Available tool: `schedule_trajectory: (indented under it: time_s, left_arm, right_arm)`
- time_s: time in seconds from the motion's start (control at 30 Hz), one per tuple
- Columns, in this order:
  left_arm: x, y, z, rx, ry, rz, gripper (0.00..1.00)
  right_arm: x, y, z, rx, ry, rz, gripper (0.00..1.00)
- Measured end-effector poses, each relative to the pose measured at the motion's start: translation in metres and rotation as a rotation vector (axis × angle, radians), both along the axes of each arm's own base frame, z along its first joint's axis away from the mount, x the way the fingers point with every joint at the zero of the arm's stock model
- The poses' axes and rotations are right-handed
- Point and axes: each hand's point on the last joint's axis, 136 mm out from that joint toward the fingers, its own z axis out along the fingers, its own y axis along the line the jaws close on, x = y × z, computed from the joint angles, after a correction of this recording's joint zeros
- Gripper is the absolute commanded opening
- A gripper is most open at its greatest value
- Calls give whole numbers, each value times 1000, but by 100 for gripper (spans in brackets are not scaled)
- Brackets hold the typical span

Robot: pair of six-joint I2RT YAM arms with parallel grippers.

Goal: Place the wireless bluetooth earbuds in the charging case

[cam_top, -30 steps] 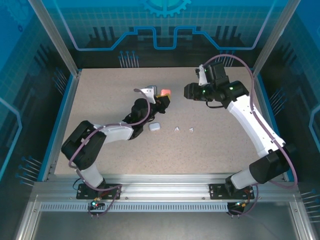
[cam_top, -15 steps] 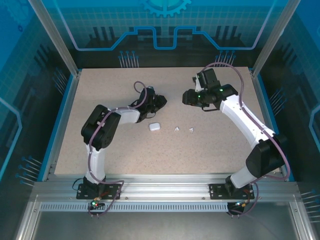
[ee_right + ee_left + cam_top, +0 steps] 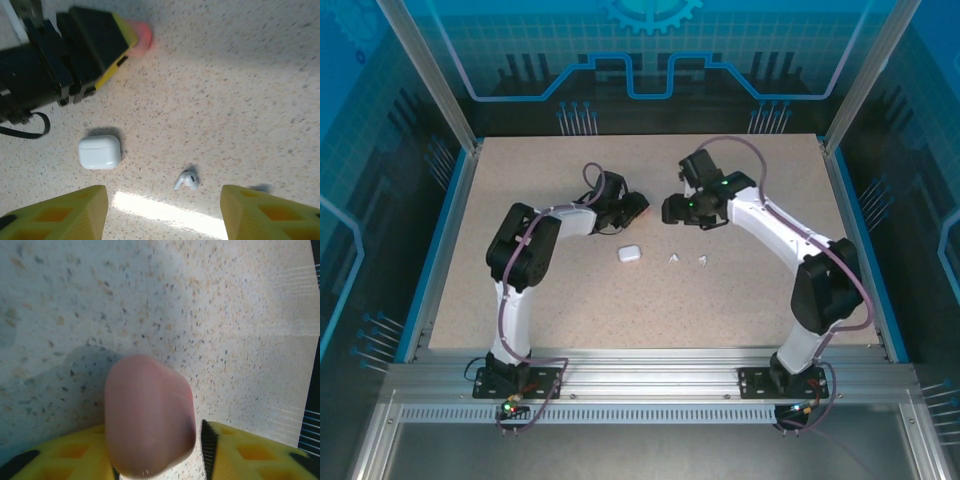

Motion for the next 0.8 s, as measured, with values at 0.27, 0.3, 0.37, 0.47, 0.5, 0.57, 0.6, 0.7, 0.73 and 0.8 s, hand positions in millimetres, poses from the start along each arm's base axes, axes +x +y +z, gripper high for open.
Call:
schedule_trajectory:
  time_s: [0.27, 0.3, 0.37, 0.47, 0.5, 0.57, 0.6, 0.7, 0.73, 0.8]
  left_arm:
    - [-15, 39, 30, 1, -37, 36, 89]
    - [-18, 47, 38, -1, -48, 49, 91]
    - [-22, 67, 58, -10, -87, 83, 99]
    - [-31, 101, 90, -24, -158, 154, 99]
    - [-34, 111, 99, -22, -176, 176, 99]
    - [-41, 132, 118, -13, -227, 227, 99]
    - [-45, 141, 125, -7, -246, 249, 99]
    - [-58, 158, 141, 9, -297, 293, 99]
    - [-62, 163, 144, 15, -306, 306, 99]
    - [-71, 173, 146, 29, -324, 342, 99]
  right_arm:
    - [-2, 42, -22, -70, 28, 47, 73]
    - [-1, 47, -26, -78, 34, 48, 73]
    - [1, 58, -37, -98, 53, 51, 74]
    - [6, 74, -55, -135, 90, 54, 75]
    - [8, 78, -61, -147, 99, 52, 75]
    - [12, 90, -76, -179, 119, 52, 75]
    - [12, 95, -82, -191, 128, 56, 75]
    - [8, 108, -102, -231, 160, 70, 75]
    - [6, 111, -107, -242, 171, 74, 75]
    - [2, 117, -117, -261, 192, 81, 75]
